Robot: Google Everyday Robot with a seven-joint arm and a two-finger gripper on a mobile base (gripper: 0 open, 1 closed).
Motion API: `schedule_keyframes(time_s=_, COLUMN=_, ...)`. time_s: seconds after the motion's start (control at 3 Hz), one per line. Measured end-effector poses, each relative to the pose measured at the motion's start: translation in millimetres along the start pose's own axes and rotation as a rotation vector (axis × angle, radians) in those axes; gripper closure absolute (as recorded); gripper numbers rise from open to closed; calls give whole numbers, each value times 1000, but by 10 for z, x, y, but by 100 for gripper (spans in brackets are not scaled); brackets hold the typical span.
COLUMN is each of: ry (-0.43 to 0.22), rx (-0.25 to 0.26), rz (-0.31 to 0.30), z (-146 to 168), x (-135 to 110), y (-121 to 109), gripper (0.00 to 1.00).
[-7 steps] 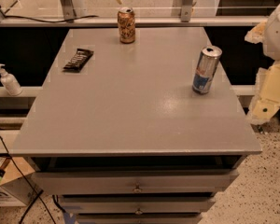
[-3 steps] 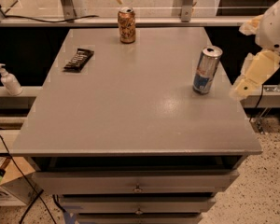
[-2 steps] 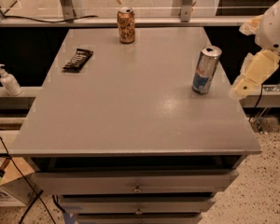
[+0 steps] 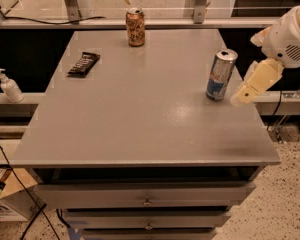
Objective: Move redbull can near orange can
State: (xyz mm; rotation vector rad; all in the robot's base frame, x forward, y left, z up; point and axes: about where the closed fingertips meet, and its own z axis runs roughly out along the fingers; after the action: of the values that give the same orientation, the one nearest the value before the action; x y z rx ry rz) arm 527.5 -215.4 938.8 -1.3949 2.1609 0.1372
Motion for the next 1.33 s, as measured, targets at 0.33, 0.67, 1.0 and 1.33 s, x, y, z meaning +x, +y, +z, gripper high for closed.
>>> schedule_keyframes(time_s=0.33, ry=-123, rx=43, rz=78, z=110, x=-24, y=-252, gripper=0)
schedule_keyframes(time_s=0.67, ry=-219, rx=27, rz=147, z=366, x=-47, y=-392, gripper=0)
schedule_keyframes(time_s=1.0, ry=-274, rx=-22, rz=210, z=683, x=-48, y=-436, gripper=0)
schedule_keyframes(time_s=1.33, ry=-320, rx=-47, rz=259, z=866, x=-74, y=-449, gripper=18)
